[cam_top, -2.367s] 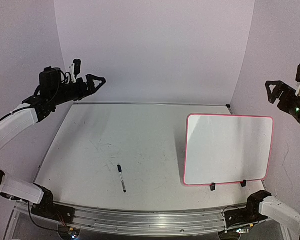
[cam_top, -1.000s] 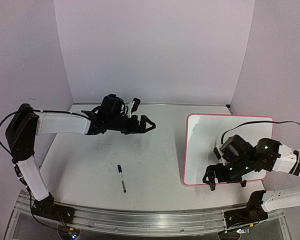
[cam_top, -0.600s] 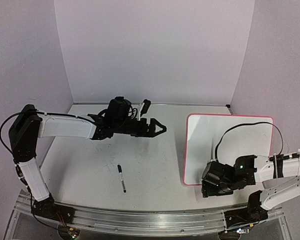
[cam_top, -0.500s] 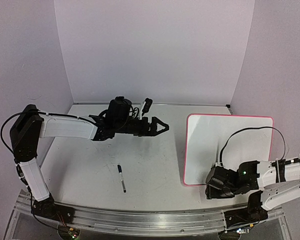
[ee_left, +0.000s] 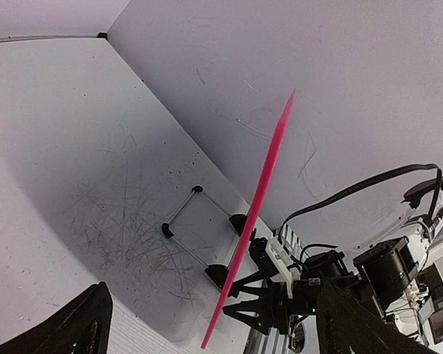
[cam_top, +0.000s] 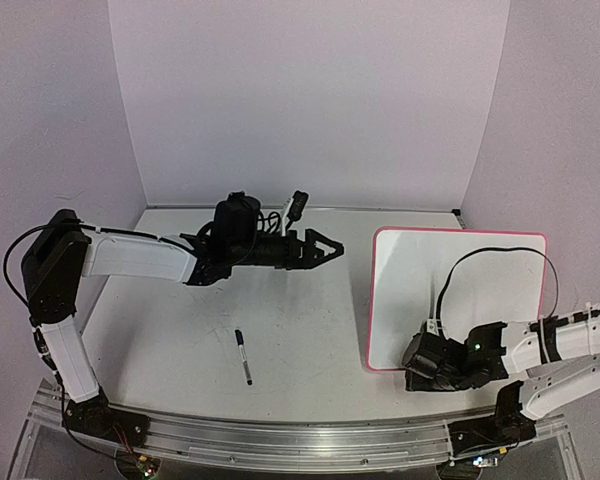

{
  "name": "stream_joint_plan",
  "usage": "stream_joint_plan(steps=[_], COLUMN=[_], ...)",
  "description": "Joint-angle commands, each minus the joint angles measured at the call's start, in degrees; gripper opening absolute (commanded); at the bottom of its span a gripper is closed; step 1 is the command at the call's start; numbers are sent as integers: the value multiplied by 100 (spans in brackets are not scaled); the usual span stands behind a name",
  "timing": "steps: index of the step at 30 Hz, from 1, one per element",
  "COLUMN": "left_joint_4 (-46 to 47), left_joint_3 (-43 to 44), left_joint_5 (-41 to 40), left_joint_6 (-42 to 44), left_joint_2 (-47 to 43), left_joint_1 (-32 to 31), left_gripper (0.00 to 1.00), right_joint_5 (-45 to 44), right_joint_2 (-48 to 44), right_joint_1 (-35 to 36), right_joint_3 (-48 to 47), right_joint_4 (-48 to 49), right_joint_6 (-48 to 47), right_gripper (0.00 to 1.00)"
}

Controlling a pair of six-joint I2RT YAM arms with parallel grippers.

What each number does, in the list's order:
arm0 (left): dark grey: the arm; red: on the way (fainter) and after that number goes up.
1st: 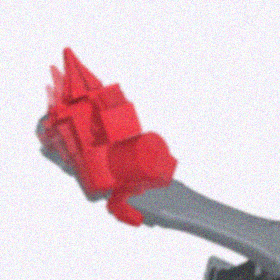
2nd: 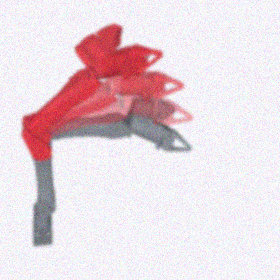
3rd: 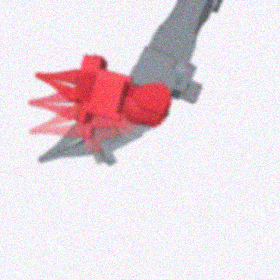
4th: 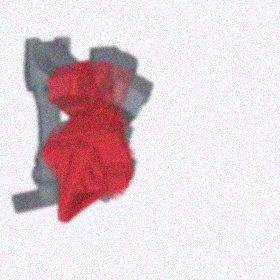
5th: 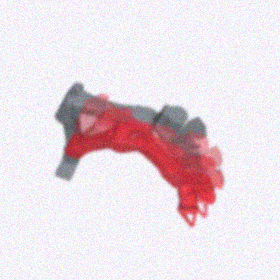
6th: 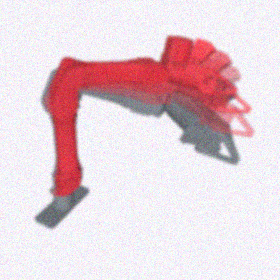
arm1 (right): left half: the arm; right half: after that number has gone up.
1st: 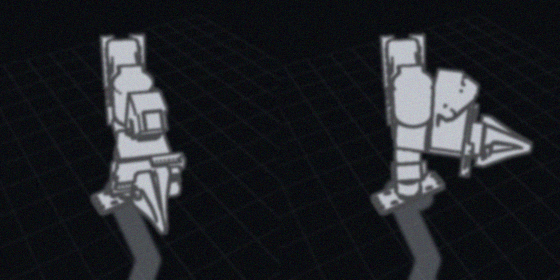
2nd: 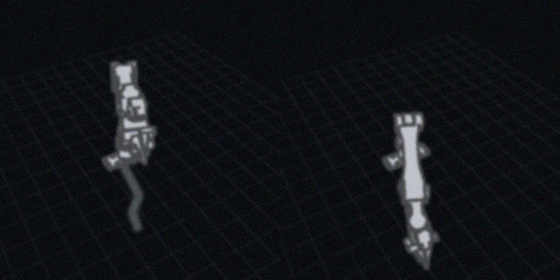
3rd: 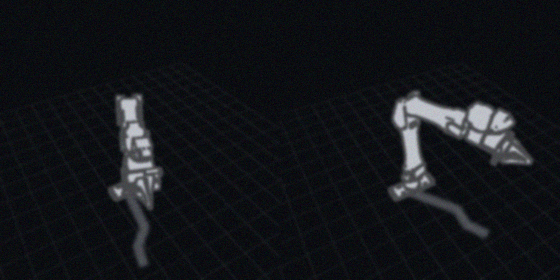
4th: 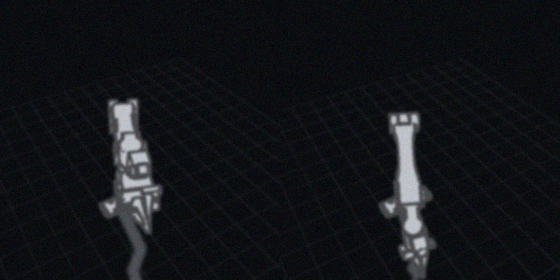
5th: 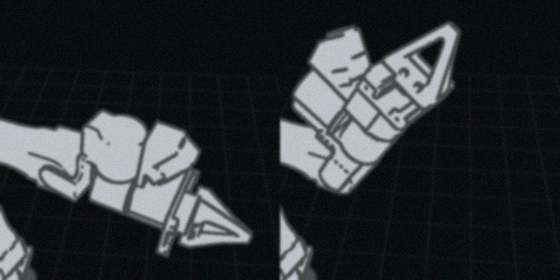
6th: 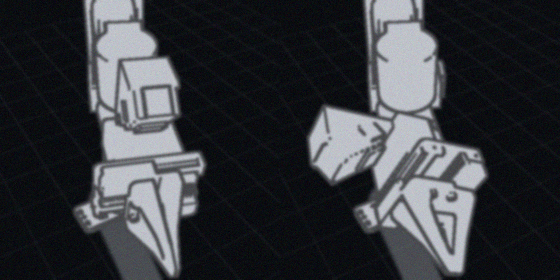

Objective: Write a sentence on the whiteboard
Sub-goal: Move the whiteboard stand to the center of the board.

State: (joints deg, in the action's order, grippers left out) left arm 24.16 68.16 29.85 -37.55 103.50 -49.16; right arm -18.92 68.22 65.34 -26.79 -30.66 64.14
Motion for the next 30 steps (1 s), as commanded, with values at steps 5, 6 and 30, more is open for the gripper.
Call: stream_joint_plan(steps=[5,6,30], left_joint_4=[322,322,316], left_joint_3=[-185,-196,-522], left_joint_5=[-49,-53,-241], left_joint_6=[129,133,83], left_joint_2=[-362,-375,-492], left_joint_1=[-17,-20,286], left_gripper=[98,98,96], right_joint_5=[-123,-121,-364], right_joint_2=[599,624,1610], right_joint_1=[15,16,218], right_joint_3=[-308,-298,-814], right_joint_4=[499,570,2264], right_joint_6=[-57,-69,-1415], right_gripper=[47,45,0])
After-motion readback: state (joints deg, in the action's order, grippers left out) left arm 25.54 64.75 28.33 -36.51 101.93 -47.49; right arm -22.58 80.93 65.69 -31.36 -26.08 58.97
